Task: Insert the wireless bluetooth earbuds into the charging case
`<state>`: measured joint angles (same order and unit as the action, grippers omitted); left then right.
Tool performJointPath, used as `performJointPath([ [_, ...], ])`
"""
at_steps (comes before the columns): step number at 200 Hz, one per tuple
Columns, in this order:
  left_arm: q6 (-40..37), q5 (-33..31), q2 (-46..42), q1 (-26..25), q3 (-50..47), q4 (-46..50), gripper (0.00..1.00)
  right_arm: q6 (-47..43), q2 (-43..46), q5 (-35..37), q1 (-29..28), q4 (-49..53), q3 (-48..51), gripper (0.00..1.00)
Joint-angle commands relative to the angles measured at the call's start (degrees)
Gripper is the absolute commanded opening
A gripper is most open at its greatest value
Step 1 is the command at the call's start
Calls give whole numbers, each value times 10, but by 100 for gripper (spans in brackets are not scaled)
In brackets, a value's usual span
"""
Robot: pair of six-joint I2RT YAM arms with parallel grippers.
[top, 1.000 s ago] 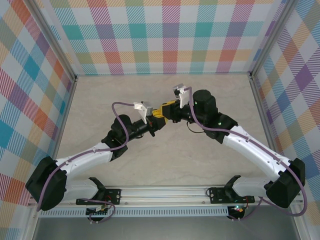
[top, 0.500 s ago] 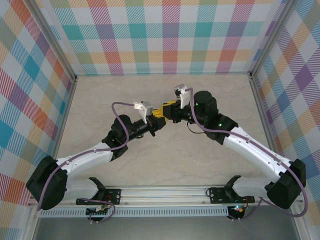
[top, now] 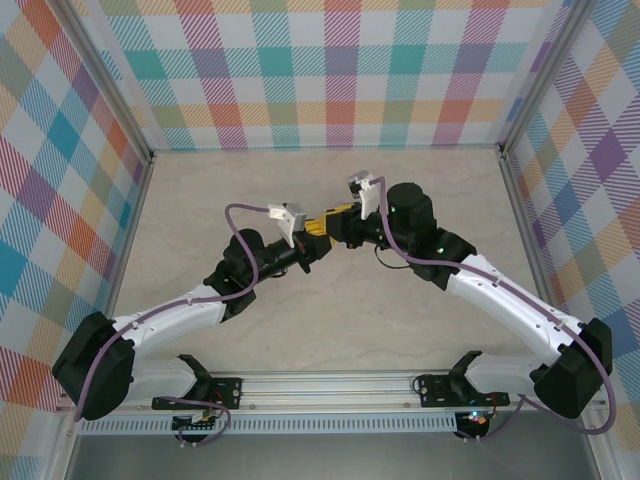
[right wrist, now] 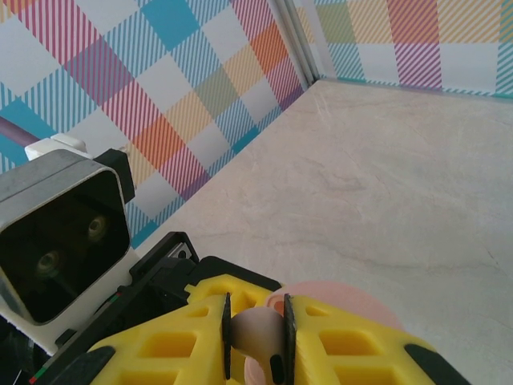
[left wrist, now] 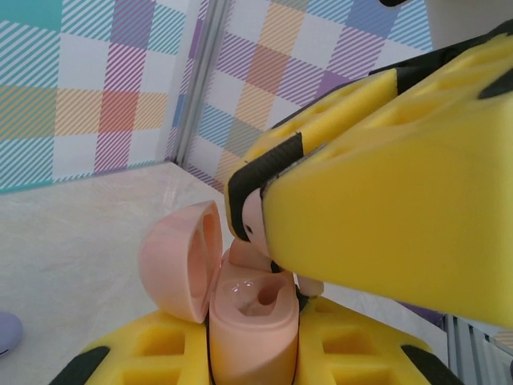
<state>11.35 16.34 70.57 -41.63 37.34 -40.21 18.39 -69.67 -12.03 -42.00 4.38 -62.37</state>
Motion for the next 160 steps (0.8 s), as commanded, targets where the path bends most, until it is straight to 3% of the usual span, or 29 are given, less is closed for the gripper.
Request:
performJointPath([
  [1,-18,-8,4,-7,22,5,14,-1,17,-11,-3,16,-24,25],
  [78,-19,9,13,-8,25,10,14,4,19,25,-3,7,-22,25],
  [160,32,26,24,-7,27,-47,14,16,23,37,-3,-78,23,24],
])
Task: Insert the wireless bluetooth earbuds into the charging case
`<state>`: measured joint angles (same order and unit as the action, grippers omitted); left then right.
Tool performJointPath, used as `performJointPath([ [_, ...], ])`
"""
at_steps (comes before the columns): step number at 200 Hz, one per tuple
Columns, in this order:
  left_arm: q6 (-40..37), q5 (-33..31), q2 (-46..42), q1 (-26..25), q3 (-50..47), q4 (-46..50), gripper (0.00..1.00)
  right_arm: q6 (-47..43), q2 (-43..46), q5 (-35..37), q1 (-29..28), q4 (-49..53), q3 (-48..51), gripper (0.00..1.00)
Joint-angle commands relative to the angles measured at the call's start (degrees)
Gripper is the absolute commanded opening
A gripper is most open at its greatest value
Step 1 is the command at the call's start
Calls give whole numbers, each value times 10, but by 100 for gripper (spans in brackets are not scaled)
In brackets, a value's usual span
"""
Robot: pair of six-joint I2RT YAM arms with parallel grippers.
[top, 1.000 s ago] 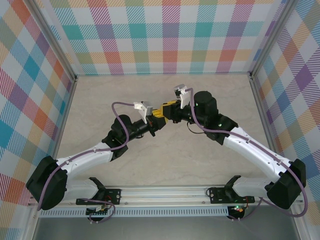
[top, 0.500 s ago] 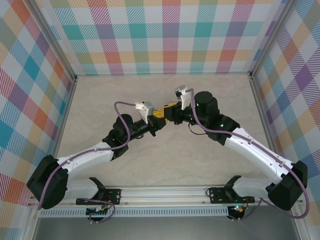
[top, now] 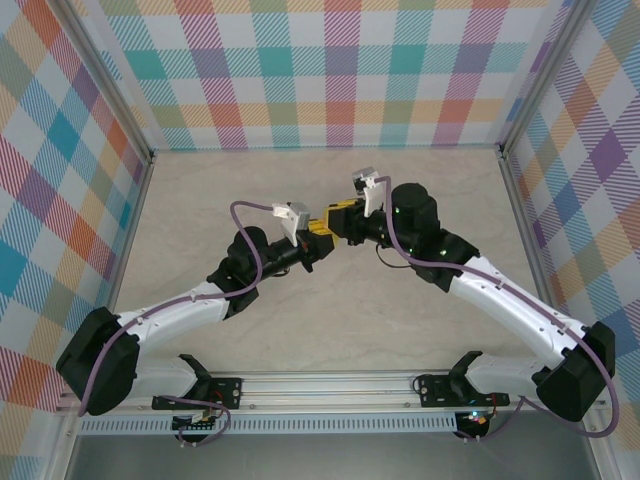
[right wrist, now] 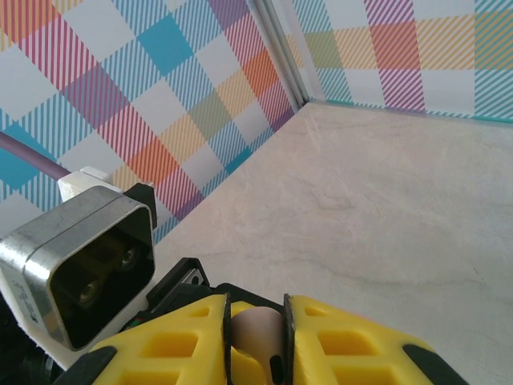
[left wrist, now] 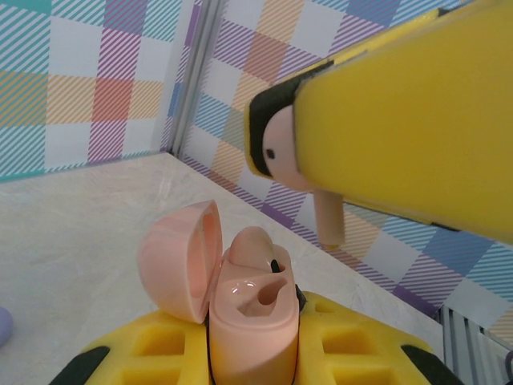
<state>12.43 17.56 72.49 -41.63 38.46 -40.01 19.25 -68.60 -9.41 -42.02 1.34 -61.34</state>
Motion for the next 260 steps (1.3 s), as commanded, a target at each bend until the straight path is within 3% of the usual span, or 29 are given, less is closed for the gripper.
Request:
performJointPath([
  [1,22,15,5,-7,16,-50,14,7,12,11,-3,-49,13,24],
  [260,48,10,-8,-7,16,-73,14,-4,13,11,-3,-29,28,25],
])
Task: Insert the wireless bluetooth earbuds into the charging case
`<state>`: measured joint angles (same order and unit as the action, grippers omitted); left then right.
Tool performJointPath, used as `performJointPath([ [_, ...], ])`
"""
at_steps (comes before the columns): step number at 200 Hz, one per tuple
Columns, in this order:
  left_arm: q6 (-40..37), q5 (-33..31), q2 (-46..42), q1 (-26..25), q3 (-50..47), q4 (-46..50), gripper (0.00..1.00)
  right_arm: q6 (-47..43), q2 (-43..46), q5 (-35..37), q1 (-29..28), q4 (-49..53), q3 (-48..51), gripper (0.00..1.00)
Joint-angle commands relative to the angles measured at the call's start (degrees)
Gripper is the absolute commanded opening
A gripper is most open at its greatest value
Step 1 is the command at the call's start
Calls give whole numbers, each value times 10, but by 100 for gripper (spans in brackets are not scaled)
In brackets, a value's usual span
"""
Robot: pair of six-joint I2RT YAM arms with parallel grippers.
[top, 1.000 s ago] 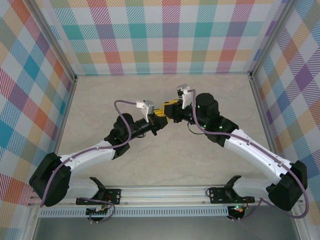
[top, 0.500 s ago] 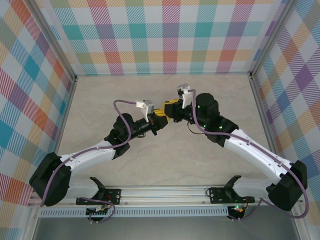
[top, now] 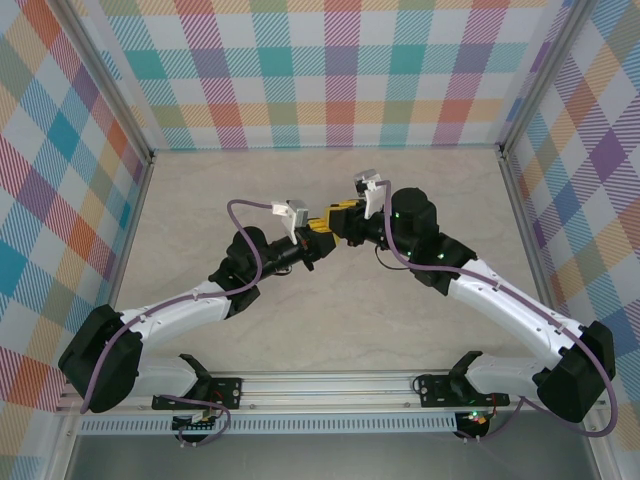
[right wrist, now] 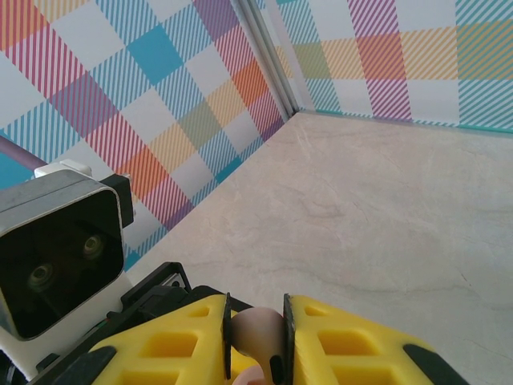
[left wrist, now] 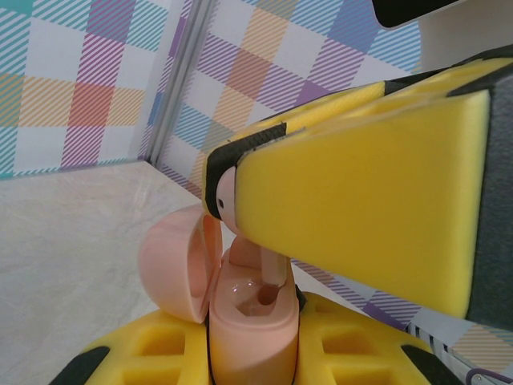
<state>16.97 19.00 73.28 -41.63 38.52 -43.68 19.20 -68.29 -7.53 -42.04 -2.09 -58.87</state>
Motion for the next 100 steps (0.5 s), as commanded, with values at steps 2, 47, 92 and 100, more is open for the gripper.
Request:
performJointPath([
  [2,3,-5,-16,-7,16,-36,14,-4,11,-8,-2,6,4,25],
  [47,0,-10,-20,-8,13,-37,14,-7,9,-17,-2,21,0,25],
  [92,-1,-17,-21,-7,14,-34,14,-8,14,-19,-3,25,1,25],
  [100,0,-17,-21,-8,13,-34,14,-8,16,-20,-3,24,1,25],
])
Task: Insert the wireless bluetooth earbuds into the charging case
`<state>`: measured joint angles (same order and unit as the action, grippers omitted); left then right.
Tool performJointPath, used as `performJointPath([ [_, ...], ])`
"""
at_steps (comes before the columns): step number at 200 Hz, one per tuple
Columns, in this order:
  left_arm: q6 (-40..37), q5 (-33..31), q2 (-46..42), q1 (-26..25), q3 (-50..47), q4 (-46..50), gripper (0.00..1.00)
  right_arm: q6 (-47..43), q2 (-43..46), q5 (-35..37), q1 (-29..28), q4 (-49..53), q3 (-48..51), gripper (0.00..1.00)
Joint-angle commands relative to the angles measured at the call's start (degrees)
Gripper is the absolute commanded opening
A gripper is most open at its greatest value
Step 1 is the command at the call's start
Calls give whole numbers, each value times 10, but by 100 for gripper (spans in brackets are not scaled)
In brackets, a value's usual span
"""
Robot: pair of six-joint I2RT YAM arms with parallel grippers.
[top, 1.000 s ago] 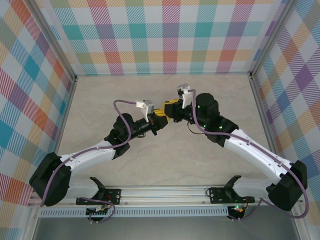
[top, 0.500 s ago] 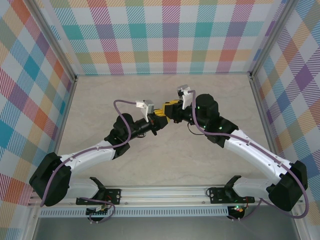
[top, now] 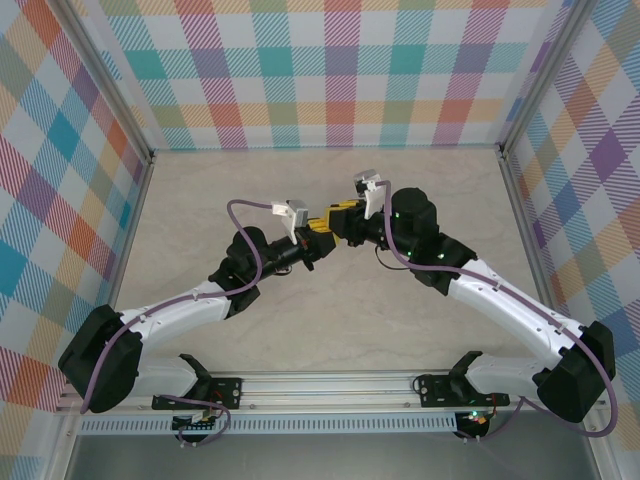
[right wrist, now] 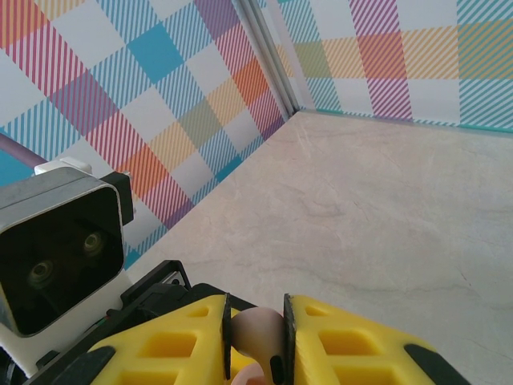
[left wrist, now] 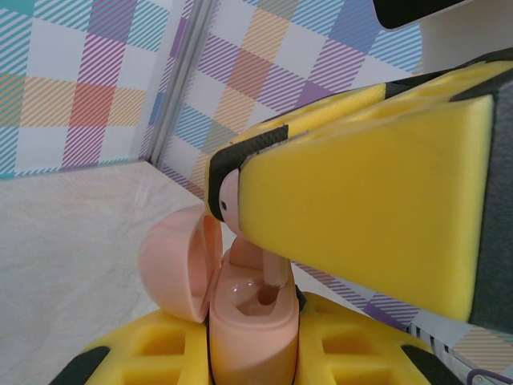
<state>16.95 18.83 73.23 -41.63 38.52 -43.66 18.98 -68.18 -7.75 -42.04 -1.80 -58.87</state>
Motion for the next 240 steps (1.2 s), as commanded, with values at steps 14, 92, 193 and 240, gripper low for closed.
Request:
performJointPath([
  [14,-3,-11,-20,-7,14,-33,14,-6,16,-15,-2,24,-1,25],
  [92,-73,-38,-31,-7,35,130,14,5,17,48,-1,110,-67,25],
  [193,-148,-102,-119,-7,32,284,14,30,-125,27,74,342,-122,26],
  [240,-151,-109,-144,-7,20,290,15,43,-201,45,76,299,-67,26],
])
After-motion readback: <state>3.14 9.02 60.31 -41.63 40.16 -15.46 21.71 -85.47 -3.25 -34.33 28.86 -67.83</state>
